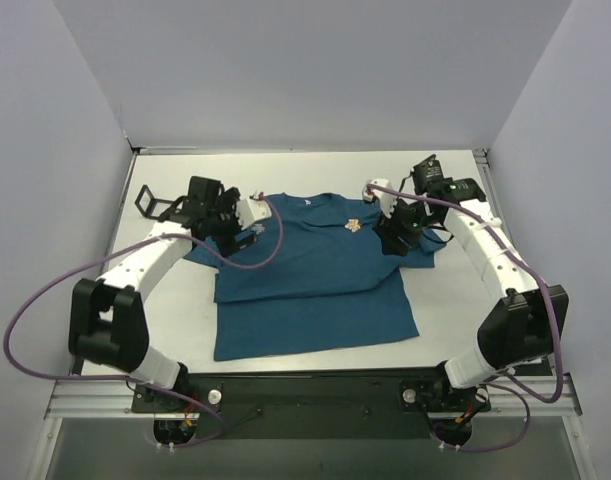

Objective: Remove the brooch from the garment
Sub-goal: Adjust the flattened clothing at the center of the board, then pick up the brooch from the flattened clothing.

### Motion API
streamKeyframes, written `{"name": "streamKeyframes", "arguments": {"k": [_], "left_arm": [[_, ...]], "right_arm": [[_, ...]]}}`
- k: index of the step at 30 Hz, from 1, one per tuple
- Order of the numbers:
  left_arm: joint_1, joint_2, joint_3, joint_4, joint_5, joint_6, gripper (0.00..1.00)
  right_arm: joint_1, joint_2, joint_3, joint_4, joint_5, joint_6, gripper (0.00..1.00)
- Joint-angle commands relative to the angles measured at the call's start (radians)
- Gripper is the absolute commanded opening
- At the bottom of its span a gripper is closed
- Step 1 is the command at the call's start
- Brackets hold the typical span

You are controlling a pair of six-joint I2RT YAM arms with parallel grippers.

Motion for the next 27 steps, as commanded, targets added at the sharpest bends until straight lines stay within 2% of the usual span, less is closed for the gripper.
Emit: {"name": "streamKeyframes", "arguments": {"k": [1,2,6,11,18,27], "left_arm": [[-0.030,0.205,0.170,0.146,-0.088,-0.132,0.97],[-0.036,0.292,0.236,0.148,-0.132,-0.165,0.97],[-0.061,0.450,0.349,0.180,-0.198,-0.231,0.97],[-0.056,0.599,0.503,0.108,-0.183,-0.287,0.97],[-0.060,0.665,0.580,0.033,-0.137,-0.304,0.97],[-0.058,0.707,0.604,-0.056,-0.099,-0.290,0.87]], "right_arm": [[-0.006,0.114,0.081,0.041,-0.099,0.144,0.51],[0.000,0.130,0.092,0.082,-0.081,0.167,0.51],[0.021,0.151,0.065,0.154,-0.029,0.245,0.52],[0.020,0.127,0.008,0.193,-0.004,0.248,0.53],[0.006,0.113,-0.026,0.211,-0.023,0.250,0.53],[0.015,0.121,-0.015,0.214,-0.012,0.253,0.53]]}}
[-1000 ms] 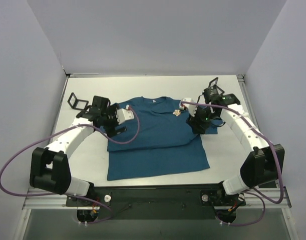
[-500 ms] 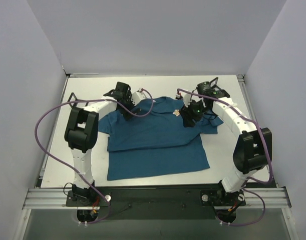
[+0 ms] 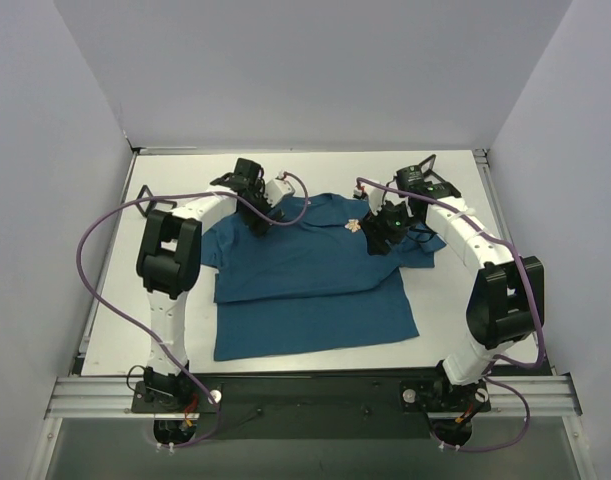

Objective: Remove the brooch from the garment
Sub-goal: Pick up the brooch from the flattened clothing.

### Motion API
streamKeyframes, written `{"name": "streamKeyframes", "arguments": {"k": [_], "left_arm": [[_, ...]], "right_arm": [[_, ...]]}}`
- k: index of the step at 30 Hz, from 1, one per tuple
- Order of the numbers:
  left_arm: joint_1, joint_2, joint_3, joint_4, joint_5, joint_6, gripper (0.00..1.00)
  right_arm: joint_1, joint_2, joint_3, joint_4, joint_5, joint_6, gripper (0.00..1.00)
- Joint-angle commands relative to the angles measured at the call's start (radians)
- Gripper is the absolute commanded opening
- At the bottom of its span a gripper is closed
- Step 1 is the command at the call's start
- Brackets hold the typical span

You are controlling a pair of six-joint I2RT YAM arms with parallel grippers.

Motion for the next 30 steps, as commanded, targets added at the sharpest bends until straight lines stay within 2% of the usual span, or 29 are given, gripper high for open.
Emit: {"name": "streamKeyframes", "arguments": {"k": [1,5,8,9,16,26,30], "left_arm": [[0.003,0.026,0.040,-0.073,0.047,0.000,0.85],[0.005,0.047,0.055,-0.109,0.063,-0.002,0.75],[0.008,0.061,0.069,-0.129,0.072,-0.009,0.72],[0.008,0.066,0.080,-0.133,0.072,-0.013,0.67],[0.026,0.101,0.135,-0.190,0.090,-0.029,0.58],[0.072,0.116,0.179,-0.221,0.139,-0.085,0.49],[0.083,0.101,0.175,-0.208,0.171,-0.103,0.48]], "right_arm": [[0.004,-0.036,0.005,-0.006,-0.006,0.002,0.53],[0.012,-0.034,0.000,-0.001,0.007,0.001,0.52],[0.018,-0.034,-0.003,0.001,0.017,-0.002,0.52],[0.018,-0.034,-0.003,0.001,0.019,-0.002,0.52],[0.030,-0.037,0.003,0.001,0.039,-0.004,0.51],[0.068,-0.037,0.031,-0.006,0.085,-0.008,0.50],[0.087,-0.039,0.066,-0.021,0.088,-0.008,0.50]]}}
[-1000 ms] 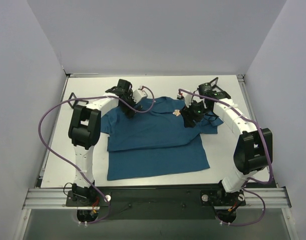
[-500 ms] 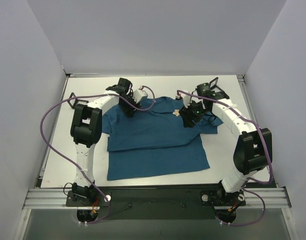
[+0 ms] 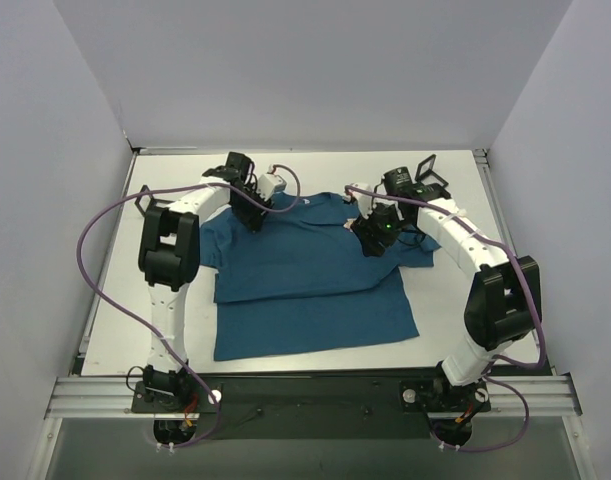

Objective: Remove the brooch from the garment
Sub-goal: Pick up the brooch from the flattened clothing, then pass from the left arm to the right

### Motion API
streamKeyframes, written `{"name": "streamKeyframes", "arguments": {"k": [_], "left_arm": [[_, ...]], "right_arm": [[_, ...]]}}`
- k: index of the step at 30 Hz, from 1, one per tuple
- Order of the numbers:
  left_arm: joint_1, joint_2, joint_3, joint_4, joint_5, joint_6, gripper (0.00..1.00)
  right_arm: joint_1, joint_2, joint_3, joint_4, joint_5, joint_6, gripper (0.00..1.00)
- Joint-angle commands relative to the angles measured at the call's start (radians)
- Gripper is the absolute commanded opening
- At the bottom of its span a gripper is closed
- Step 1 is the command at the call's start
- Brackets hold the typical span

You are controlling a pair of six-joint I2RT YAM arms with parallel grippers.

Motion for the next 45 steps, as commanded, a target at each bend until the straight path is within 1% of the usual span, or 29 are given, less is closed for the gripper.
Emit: {"name": "streamKeyframes", "arguments": {"k": [1,10,16,17,18,19,21,22,23,25,30,32,34,37,42,45], "left_arm": [[0.027,0.003,0.029,-0.026,0.063,-0.034,0.48],[0.061,-0.017,0.049,-0.033,0.222,-0.079,0.48],[0.081,-0.008,0.074,-0.070,0.347,-0.082,0.48],[0.086,-0.006,0.084,-0.076,0.364,-0.080,0.48],[0.089,-0.003,0.090,-0.082,0.413,-0.085,0.48],[0.099,0.006,0.098,-0.102,0.438,-0.083,0.48],[0.107,0.015,0.127,-0.122,0.511,-0.077,0.48],[0.112,0.027,0.139,-0.150,0.533,-0.071,0.48],[0.115,0.033,0.150,-0.164,0.550,-0.066,0.48],[0.121,0.056,0.192,-0.226,0.603,-0.028,0.48],[0.132,0.102,0.248,-0.315,0.694,0.033,0.48],[0.132,0.127,0.282,-0.386,0.737,0.081,0.48],[0.133,0.144,0.316,-0.461,0.768,0.113,0.47],[0.136,0.153,0.337,-0.513,0.823,0.152,0.47],[0.141,0.152,0.344,-0.529,0.858,0.155,0.47],[0.144,0.155,0.357,-0.555,0.886,0.164,0.47]], "right_arm": [[0.023,-0.036,0.073,-0.029,0.010,-0.006,0.50],[0.060,0.030,0.198,-0.040,-0.051,0.024,0.49],[0.103,0.152,0.298,-0.039,-0.102,0.010,0.47],[0.106,0.173,0.339,-0.040,-0.110,0.007,0.46],[0.111,0.194,0.361,-0.039,-0.119,0.004,0.45],[0.112,0.241,0.387,-0.039,-0.146,0.003,0.45],[0.111,0.295,0.483,-0.055,-0.171,0.010,0.44],[0.112,0.359,0.523,-0.072,-0.191,0.015,0.44],[0.112,0.392,0.610,-0.094,-0.205,0.018,0.44],[0.112,0.461,0.662,-0.126,-0.235,0.027,0.47],[0.119,0.527,0.744,-0.120,-0.381,0.026,0.57],[0.125,0.559,0.766,-0.112,-0.416,0.027,0.61],[0.129,0.584,0.789,-0.101,-0.427,0.024,0.62],[0.143,0.611,0.809,-0.066,-0.447,0.023,0.64],[0.160,0.663,0.844,0.032,-0.463,0.110,0.64],[0.177,0.682,0.854,0.066,-0.444,0.104,0.64]]}}
